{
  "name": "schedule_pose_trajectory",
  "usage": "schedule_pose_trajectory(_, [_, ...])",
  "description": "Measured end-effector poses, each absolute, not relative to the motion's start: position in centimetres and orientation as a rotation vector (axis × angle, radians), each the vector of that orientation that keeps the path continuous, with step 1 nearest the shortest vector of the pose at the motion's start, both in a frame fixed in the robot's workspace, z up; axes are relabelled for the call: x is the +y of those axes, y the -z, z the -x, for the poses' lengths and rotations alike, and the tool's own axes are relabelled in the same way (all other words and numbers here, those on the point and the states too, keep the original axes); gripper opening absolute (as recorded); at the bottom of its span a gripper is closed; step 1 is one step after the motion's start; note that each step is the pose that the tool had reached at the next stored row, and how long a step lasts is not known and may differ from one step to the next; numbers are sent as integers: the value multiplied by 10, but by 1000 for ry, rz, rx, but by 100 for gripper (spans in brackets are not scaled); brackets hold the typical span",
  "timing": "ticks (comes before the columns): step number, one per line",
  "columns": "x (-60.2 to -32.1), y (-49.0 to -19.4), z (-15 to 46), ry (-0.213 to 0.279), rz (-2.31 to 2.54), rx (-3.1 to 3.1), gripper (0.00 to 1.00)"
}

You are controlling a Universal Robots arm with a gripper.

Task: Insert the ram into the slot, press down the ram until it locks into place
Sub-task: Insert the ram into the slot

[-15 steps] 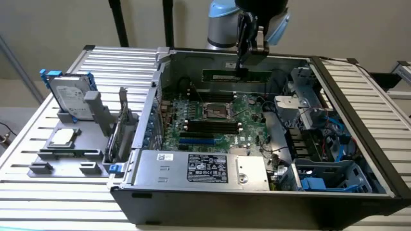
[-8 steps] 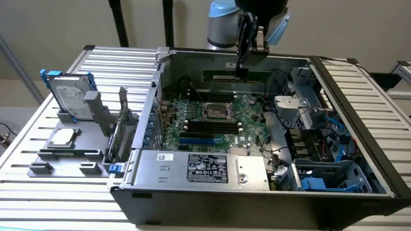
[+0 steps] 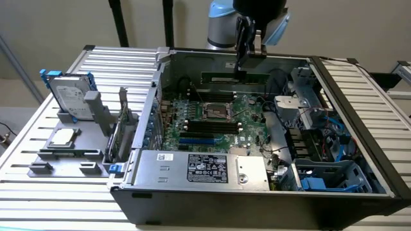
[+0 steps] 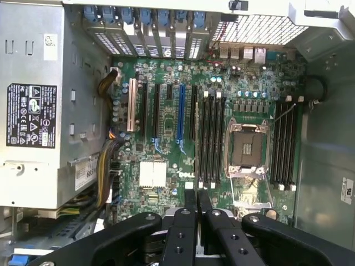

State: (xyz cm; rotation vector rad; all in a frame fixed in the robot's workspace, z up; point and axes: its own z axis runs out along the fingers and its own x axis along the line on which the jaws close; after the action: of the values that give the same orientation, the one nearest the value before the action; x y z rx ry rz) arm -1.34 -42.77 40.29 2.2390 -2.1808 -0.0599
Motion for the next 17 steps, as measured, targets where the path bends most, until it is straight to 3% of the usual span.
schedule_pose_trajectory(17, [-408,-372,33,60,-2232,-2189,13])
